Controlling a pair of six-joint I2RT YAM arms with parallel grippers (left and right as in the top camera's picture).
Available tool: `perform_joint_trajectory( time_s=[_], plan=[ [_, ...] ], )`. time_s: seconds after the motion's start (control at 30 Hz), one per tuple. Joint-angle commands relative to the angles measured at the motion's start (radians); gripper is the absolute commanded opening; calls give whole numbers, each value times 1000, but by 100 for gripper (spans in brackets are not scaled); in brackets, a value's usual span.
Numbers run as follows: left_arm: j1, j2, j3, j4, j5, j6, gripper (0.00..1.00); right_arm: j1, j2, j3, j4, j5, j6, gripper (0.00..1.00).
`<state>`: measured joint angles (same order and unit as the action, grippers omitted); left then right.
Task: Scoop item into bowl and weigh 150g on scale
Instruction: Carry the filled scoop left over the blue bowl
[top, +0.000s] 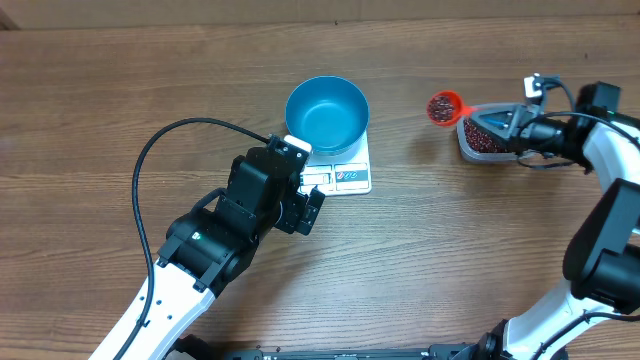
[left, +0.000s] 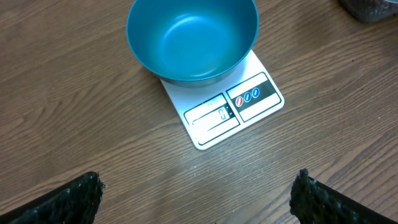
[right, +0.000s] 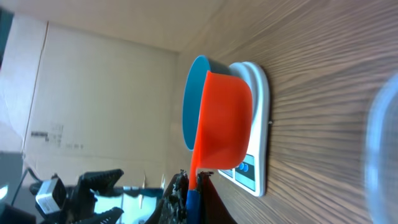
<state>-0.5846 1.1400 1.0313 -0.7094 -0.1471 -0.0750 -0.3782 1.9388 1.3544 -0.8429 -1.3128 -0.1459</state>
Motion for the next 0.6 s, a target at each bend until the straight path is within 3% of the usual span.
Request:
perform_joint_trajectory(
  time_s=[0.0,0.57],
  plan=[
    [3,5,-1,3,-10,-3,99,48,3,-5,35,-43,45,4],
    [3,5,-1,3,-10,-3,100,274,3,-5,231,-42,125,4]
  ],
)
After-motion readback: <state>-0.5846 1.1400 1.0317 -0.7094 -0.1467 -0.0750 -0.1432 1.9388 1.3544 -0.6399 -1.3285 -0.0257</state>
